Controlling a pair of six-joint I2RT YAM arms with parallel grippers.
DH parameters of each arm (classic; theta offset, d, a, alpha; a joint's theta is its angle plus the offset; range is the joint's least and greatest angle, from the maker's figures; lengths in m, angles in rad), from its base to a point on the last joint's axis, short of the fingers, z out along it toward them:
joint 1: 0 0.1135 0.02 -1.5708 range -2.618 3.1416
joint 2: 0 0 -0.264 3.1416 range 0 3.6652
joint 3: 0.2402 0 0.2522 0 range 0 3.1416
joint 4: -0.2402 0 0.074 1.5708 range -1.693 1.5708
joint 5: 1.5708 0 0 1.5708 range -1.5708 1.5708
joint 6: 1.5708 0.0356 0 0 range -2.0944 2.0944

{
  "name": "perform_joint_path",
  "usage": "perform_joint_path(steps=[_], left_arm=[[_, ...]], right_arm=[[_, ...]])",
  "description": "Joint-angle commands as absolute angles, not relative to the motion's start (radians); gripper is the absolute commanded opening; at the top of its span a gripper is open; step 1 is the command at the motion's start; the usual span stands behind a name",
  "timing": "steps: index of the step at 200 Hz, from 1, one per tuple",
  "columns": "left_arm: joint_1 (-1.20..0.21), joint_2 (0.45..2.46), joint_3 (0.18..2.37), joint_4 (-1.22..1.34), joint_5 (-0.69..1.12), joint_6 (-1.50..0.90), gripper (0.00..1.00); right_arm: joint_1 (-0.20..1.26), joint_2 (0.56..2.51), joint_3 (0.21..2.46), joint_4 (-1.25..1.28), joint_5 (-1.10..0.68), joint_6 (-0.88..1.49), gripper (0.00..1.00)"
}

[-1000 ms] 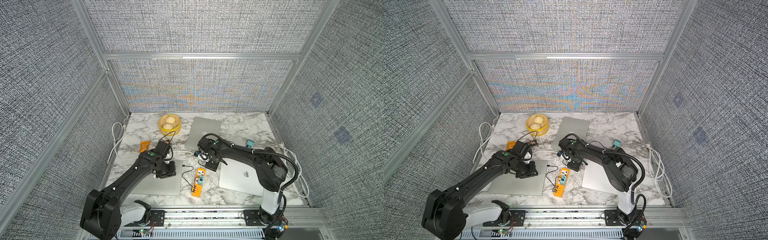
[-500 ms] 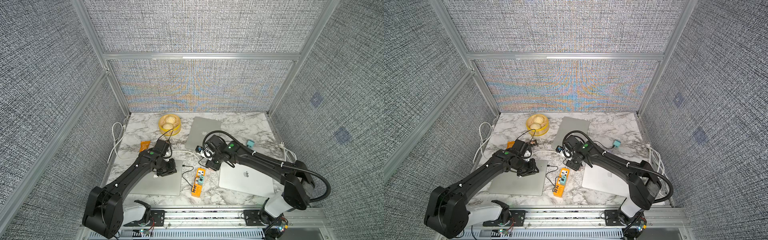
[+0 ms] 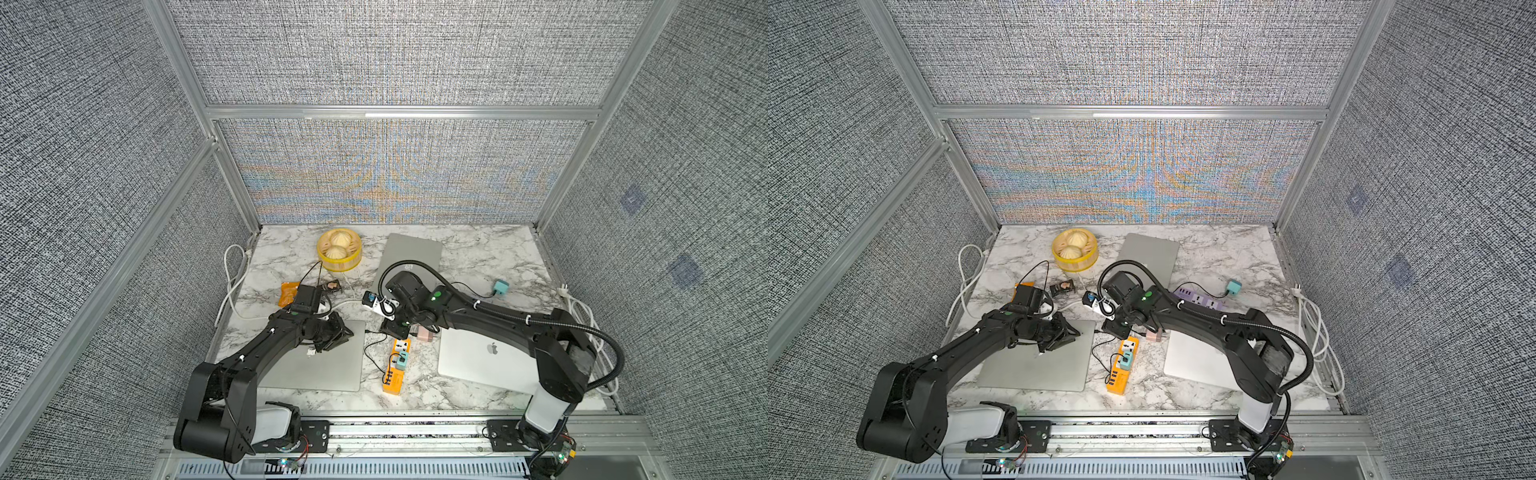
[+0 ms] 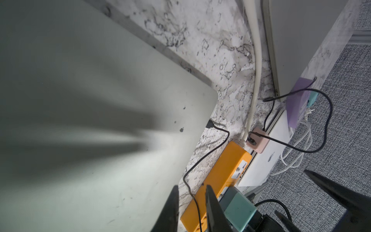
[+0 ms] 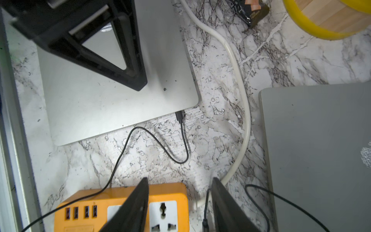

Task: Unplug the laptop charger
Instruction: Remove the charging cable from the laptop.

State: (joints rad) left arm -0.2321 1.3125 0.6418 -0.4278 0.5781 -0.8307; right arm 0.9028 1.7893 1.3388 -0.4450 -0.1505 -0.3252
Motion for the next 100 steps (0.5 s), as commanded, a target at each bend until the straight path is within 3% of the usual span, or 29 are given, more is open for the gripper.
perform_joint_path(steps=[1,63,100], left_arm=[[-0.217,1.315,0.625,-0.379,0.606,-0.847,0.24],[-0.194,1.345,0.604,-0.348,0.640,-0.850,0.24],[-0.184,1.368,0.578,-0.301,0.657,-0.868,0.23]], right_arm=[[0.905,1.842,1.380,-0.435,-0.196,-0.337,0.48],[0.903,1.944,1.420,-0.428,-0.232,-0.377,0.35],[0.894,1.961,1.404,-0.389,-0.286,-0.385,0.32]])
